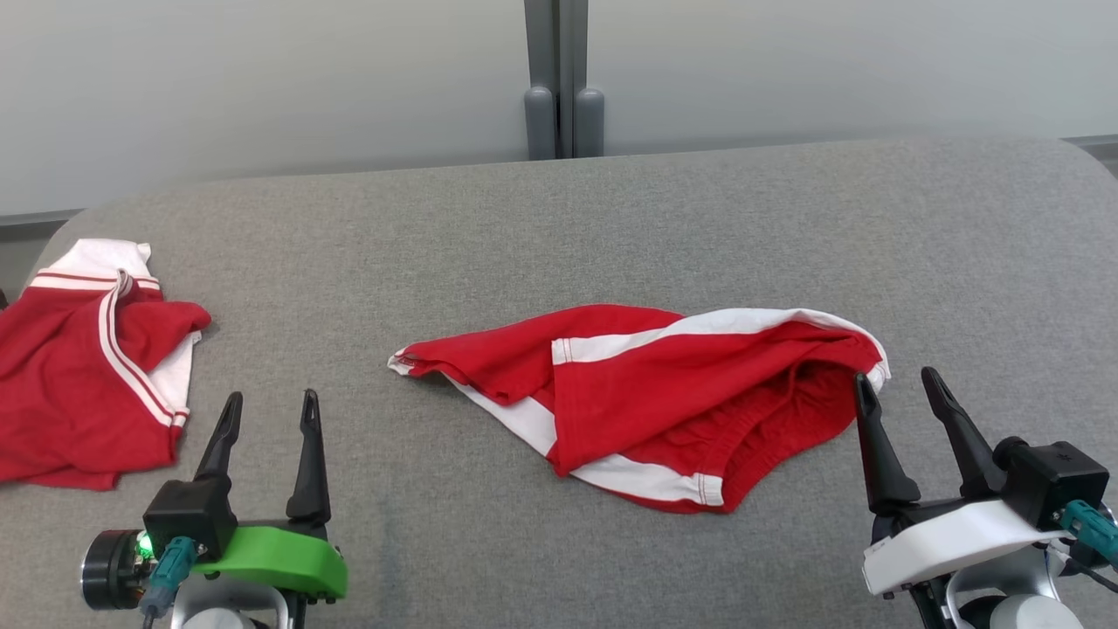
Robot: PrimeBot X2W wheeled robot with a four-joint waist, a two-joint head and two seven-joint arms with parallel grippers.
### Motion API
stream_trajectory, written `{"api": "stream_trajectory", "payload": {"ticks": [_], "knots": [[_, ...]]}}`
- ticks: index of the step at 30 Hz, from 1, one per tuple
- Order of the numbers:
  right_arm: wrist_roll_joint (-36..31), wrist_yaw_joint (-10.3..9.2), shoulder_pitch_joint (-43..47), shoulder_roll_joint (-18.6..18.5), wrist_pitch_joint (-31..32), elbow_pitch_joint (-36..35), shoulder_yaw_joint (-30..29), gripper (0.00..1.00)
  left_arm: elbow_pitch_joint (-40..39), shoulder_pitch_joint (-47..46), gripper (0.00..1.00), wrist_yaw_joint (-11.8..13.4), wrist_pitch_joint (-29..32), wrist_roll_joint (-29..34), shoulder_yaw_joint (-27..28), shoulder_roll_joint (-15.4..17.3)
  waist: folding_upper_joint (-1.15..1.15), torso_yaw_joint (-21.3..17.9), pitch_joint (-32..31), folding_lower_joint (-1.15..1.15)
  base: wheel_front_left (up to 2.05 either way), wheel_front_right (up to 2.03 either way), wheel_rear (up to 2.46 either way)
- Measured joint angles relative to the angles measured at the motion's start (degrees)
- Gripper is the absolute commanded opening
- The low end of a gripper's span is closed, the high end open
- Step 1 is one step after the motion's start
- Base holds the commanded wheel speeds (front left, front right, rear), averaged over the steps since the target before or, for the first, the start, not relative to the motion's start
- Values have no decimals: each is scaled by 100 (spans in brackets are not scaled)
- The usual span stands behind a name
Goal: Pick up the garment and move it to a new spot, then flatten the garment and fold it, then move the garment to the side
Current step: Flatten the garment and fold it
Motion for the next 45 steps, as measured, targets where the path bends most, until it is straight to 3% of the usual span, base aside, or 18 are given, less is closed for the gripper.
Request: {"api": "stream_trajectory", "payload": {"ticks": [2, 6, 18, 26, 32, 33, 35, 45], "knots": [[0, 0, -4, 0, 1, -16, -9, 100, -30, -77, 100, -25, 79, 7, -88, 3, 0, 5, 38, 0, 0, 0, 0], [-2, 0, -66, 0, 16, -75, -20, 100, -37, -550, 100, -308, 509, -24, -367, -93, 0, 17, 183, 0, 0, 0, 0], [-11, 0, -545, 1, -60, -4, 163, 100, 913, -2116, 100, -1216, 2351, -487, -1401, -939, 0, -150, 864, 0, 0, 0, 0], [43, 0, -775, 1, -207, 175, 211, 100, 1956, -2735, 100, -1339, 2673, -804, -1394, -1137, 0, -481, 1204, 0, 0, 0, 0], [68, 0, -839, 0, -269, 289, 199, 100, 2546, -3024, 100, -1432, 2546, -909, -1365, -1203, 0, -684, 1371, 0, 0, 0, 0], [76, 0, -847, 0, -287, 312, 197, 100, 2626, -3076, 85, -1433, 2482, -911, -1348, -1212, 0, -711, 1391, 0, 0, 0, 0], [83, 0, -868, -1, -312, 344, 185, 100, 2742, -3148, 0, -1440, 2364, -931, -1332, -1227, 0, -748, 1417, 0, 0, 0, 0], [-23, 0, -1045, -2, -333, 690, -197, 100, 3036, -3388, 0, -1538, 2036, -926, -1456, -1230, 0, -754, 1533, 0, 0, 0, 0]]}}
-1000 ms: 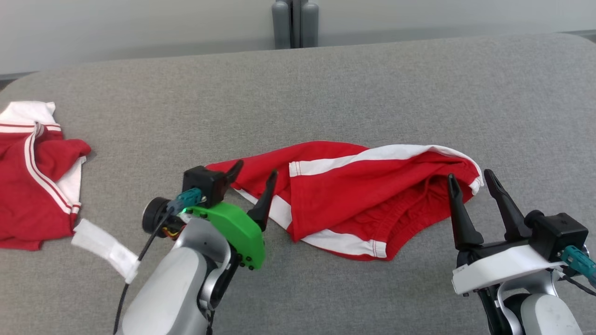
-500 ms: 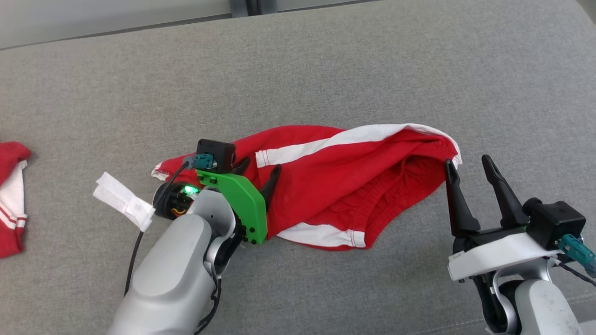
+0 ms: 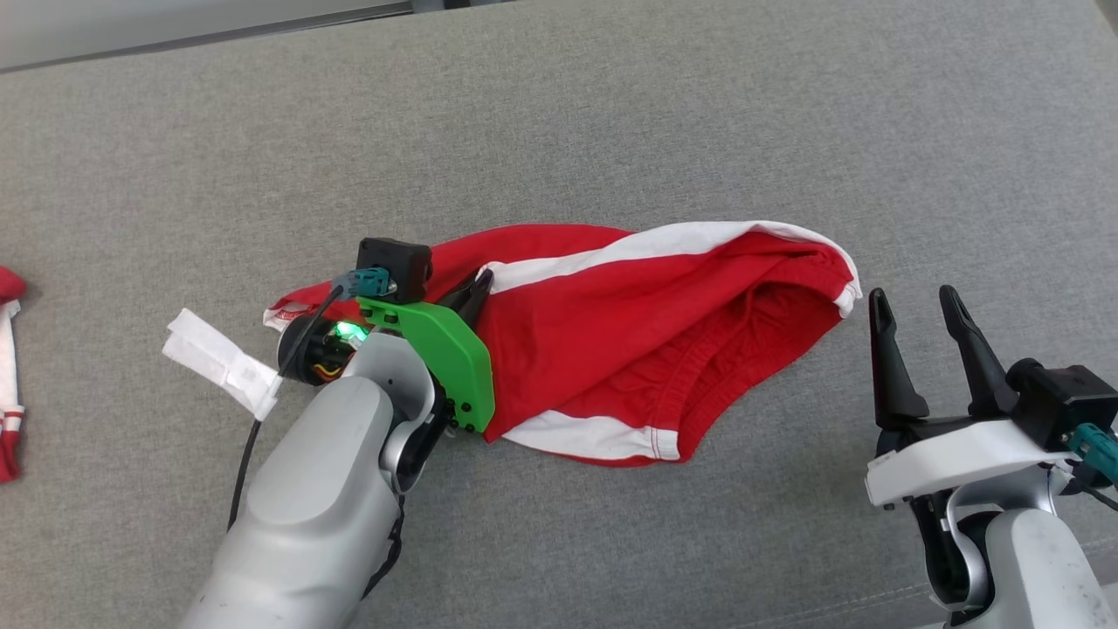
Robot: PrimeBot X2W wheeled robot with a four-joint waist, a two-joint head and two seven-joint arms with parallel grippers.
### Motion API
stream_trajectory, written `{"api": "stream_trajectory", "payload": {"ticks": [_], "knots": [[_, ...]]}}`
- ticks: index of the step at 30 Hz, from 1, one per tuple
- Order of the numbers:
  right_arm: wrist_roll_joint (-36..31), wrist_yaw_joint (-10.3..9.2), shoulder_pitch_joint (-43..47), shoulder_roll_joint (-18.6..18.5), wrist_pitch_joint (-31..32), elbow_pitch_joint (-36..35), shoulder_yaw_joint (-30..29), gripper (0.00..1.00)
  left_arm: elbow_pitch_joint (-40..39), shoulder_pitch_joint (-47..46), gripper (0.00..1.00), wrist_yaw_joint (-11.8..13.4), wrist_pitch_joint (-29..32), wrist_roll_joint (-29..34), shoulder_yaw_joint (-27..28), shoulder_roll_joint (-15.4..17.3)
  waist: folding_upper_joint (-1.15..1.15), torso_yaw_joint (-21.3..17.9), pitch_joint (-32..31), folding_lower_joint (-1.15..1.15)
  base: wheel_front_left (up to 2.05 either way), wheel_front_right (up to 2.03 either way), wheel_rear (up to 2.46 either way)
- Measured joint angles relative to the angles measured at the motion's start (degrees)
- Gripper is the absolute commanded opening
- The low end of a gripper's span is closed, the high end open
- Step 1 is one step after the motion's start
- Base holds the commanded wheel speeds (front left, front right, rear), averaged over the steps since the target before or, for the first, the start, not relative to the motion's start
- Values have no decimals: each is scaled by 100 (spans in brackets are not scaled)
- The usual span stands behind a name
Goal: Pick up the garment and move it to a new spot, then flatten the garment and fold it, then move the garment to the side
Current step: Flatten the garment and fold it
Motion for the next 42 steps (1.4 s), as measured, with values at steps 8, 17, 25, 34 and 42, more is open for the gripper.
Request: {"api": "stream_trajectory", "payload": {"ticks": [8, 17, 25, 34, 42], "knots": [[32, 0, -282, -64, 16, 590, -20, 100, -68, -27, 0, -26, -129, 71, -144, 27, 0, 150, 148, 0, 0, 0, 0], [400, 0, -689, -211, 127, 1236, 220, 100, -192, -31, 0, -26, -221, 86, -227, 15, 0, 312, 210, 0, 0, 0, 0], [475, 0, -893, -309, -18, 1472, 308, 0, -242, -32, 0, -7, -282, 77, -261, 11, 0, 356, 217, 0, 0, 0, 0], [242, 0, -895, -385, -214, 1118, 164, 0, -568, 36, 0, 216, -910, 107, -113, 153, 0, 344, 9, 0, 0, 0, 0], [140, 1, -1020, -794, -8, 1, 315, 0, -1871, 207, 0, 656, -1599, 276, 236, 543, 0, 376, -420, 0, 0, 0, 0]]}}
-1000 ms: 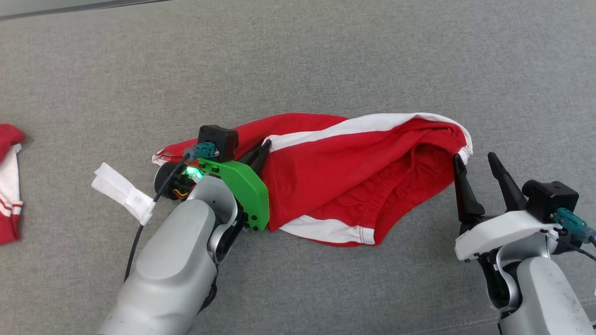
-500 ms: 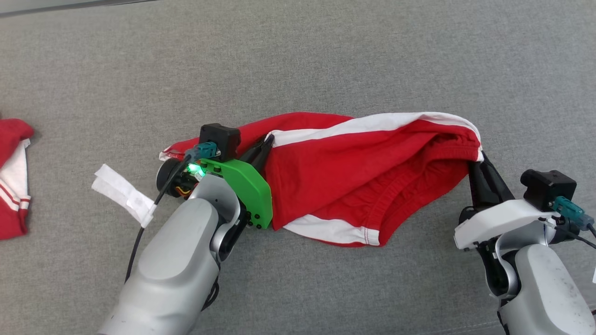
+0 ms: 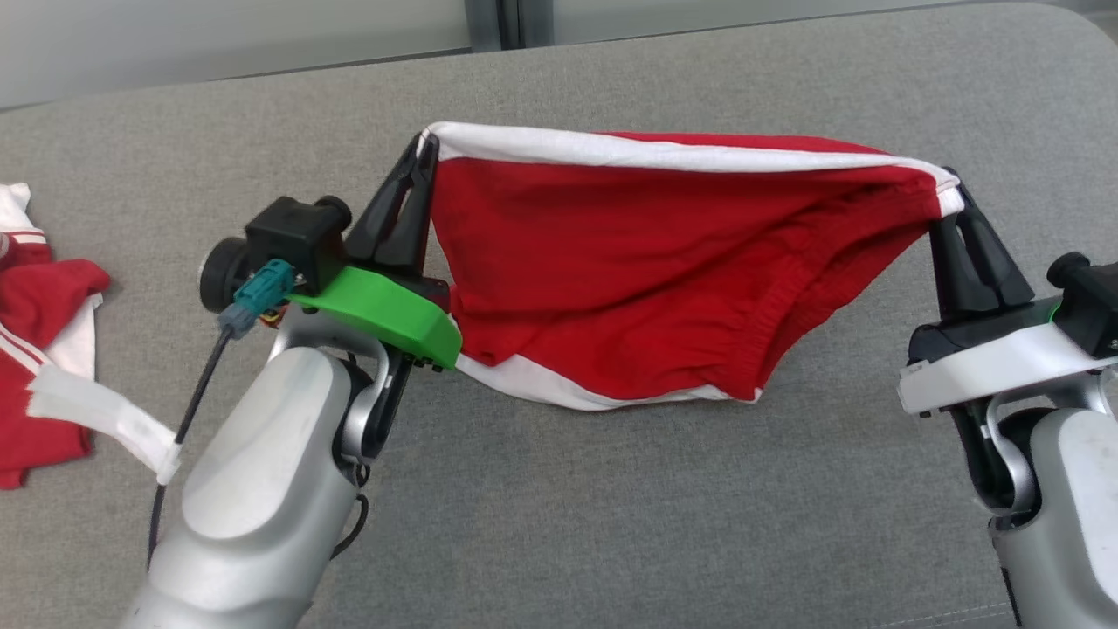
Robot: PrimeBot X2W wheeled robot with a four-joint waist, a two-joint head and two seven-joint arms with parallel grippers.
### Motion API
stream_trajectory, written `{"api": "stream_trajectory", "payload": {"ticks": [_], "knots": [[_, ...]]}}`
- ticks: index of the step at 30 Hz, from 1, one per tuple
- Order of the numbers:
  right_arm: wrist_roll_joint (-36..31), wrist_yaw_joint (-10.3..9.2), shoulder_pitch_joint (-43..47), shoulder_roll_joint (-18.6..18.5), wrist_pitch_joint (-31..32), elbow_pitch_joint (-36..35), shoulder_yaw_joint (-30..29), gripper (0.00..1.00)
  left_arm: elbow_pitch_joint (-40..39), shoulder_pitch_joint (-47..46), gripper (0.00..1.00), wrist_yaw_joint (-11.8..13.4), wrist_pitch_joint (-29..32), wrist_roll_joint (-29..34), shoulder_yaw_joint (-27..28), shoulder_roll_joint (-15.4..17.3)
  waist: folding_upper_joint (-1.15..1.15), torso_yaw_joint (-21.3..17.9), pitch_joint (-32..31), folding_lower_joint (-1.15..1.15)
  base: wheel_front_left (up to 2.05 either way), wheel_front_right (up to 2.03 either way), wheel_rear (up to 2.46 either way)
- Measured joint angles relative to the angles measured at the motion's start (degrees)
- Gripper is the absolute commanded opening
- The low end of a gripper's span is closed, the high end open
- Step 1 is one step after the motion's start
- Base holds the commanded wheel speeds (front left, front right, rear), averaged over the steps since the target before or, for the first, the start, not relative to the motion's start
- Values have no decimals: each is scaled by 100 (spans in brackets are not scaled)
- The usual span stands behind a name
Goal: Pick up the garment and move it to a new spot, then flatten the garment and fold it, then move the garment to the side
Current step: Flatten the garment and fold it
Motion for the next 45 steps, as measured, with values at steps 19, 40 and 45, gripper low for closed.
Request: {"api": "stream_trajectory", "payload": {"ticks": [19, 40, 45], "knots": [[233, 2, -857, -1229, 1380, -2005, 67, 0, -3394, -308, 0, 710, 815, 478, 561, 1076, 0, 255, -896, 0, 0, 0, 0], [783, 2, -3994, -1139, 514, 817, 716, 0, 564, -3117, 0, -223, -378, 161, 586, -96, 0, 227, 356, 0, 0, 0, 0], [802, 2, -5151, -746, -144, 2363, 1093, 0, 1711, -3889, 0, -297, -465, 267, 923, -255, 0, 130, 499, 0, 0, 0, 0]]}}
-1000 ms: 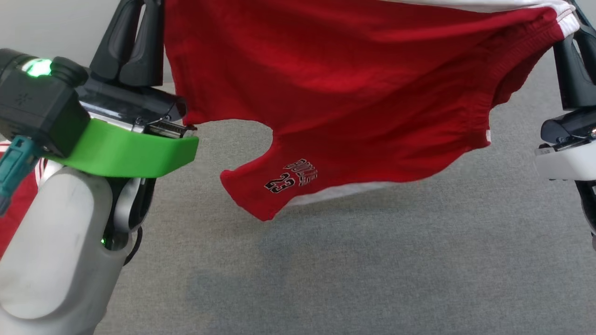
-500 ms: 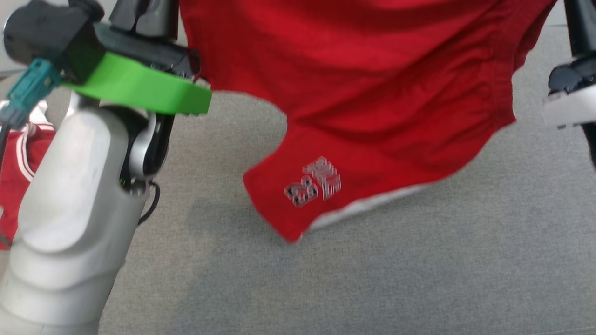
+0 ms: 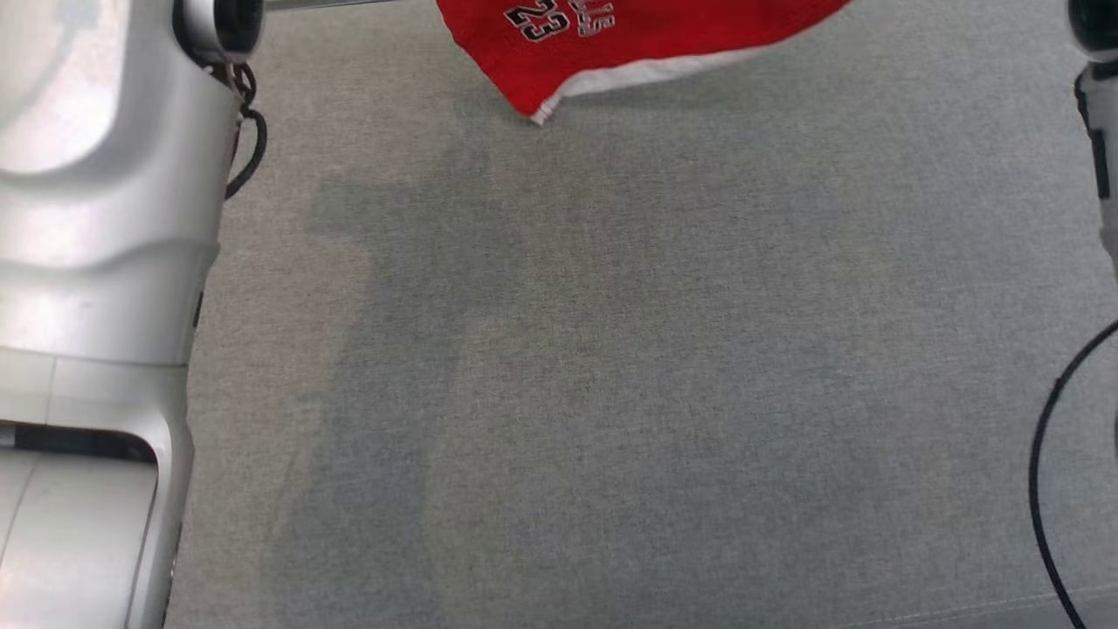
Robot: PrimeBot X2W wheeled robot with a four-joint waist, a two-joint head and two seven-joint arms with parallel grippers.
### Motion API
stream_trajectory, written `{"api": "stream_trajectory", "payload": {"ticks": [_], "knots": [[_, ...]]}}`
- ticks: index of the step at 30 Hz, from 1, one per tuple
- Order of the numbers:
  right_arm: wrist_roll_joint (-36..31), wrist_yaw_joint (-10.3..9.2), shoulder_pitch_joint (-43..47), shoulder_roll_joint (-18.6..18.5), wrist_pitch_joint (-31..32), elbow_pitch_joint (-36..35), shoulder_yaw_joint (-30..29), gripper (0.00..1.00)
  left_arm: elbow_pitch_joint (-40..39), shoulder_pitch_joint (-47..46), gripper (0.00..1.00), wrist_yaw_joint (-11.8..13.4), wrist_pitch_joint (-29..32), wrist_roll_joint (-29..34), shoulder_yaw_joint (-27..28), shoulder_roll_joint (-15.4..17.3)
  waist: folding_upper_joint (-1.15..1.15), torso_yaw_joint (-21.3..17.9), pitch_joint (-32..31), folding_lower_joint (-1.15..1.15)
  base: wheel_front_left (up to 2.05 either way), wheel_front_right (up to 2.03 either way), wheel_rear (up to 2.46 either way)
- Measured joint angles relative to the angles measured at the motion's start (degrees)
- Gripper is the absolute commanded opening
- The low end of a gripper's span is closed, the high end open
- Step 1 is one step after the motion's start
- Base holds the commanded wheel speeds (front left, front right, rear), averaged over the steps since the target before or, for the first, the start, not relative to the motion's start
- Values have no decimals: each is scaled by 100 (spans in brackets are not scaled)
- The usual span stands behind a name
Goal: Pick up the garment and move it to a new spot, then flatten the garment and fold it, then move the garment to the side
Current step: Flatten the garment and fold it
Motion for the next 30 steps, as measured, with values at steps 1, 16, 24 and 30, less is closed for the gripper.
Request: {"api": "stream_trajectory", "payload": {"ticks": [1, 16, 24, 30], "knots": [[-15, 0, -183, 89, -162, 271, 82, 0, 103, -91, 0, -2, 0, 79, 85, -22, 0, -29, 16, 0, 0, 0, 0], [-79, 1, 103, 1113, -660, 2328, 843, 0, 1504, 1244, 0, 59, -7, 385, 1099, -414, 0, -171, 673, 0, 0, 0, 0], [-7, 0, 1444, 1126, -661, 1652, 709, 0, 946, 2299, 0, -52, -8, 597, 1259, -457, 0, -119, 574, 0, 0, 0, 0], [-34, 0, 2917, 1053, -661, 626, 604, 0, -159, 3660, 0, -154, -7, 438, 1359, -461, 0, -74, 269, 0, 0, 0, 0]]}}
